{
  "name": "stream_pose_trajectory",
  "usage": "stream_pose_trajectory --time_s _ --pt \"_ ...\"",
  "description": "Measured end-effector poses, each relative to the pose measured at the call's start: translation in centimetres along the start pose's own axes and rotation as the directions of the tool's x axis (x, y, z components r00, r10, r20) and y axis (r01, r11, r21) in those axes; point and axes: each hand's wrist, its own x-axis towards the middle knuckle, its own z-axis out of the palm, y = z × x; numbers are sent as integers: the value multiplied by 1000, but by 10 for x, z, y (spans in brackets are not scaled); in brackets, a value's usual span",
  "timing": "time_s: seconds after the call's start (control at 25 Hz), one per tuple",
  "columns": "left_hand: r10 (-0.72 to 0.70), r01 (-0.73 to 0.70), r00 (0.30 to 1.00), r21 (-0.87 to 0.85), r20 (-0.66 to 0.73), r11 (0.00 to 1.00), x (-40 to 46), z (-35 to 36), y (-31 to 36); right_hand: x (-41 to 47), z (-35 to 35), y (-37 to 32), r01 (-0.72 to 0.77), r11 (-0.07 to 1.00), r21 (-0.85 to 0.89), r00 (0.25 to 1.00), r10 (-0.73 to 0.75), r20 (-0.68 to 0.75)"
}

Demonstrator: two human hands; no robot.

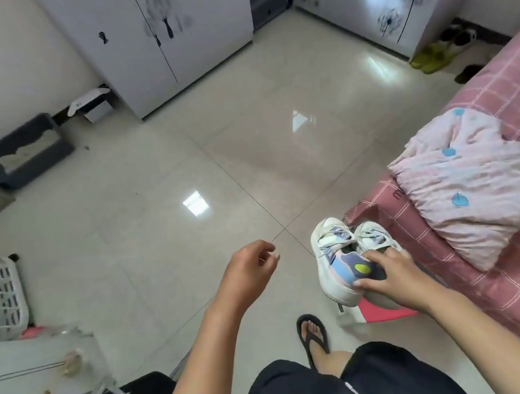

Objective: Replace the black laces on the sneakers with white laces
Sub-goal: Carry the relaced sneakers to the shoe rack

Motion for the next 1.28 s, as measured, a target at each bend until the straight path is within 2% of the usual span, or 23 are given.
stream_pose_trajectory --time_s 0.28,0.44,0.56,0.76,0.92,1.04,1.16,1.28 --pt "-77 75 996 58 45 996 90 -18 12 120 -53 -36 100 992 -81 995 -98 25" --pt "-118 116 992 47 46 992 151 -43 23 181 -79 -55 102 995 -10 992 -101 73" --pt "-106 101 992 70 72 992 223 -63 31 246 -99 -70 92 996 -10 991 -90 99" --pt "-29 16 994 123 106 992 364 -106 54 355 -160 -98 48 999 22 997 -50 56" --pt "18 -44 988 170 152 984 481 -130 99 432 -225 -108 58 998 -28 998 -59 -31" --pt "29 -66 983 200 183 978 549 -130 137 480 -272 -102 68 993 -92 997 -72 -39" --pt "34 -87 972 219 234 972 623 -115 185 545 -328 -81 57 995 -83 997 -62 -56" --pt "47 -88 981 215 188 973 699 -98 240 613 -386 -52 46 992 -116 996 -55 -68"
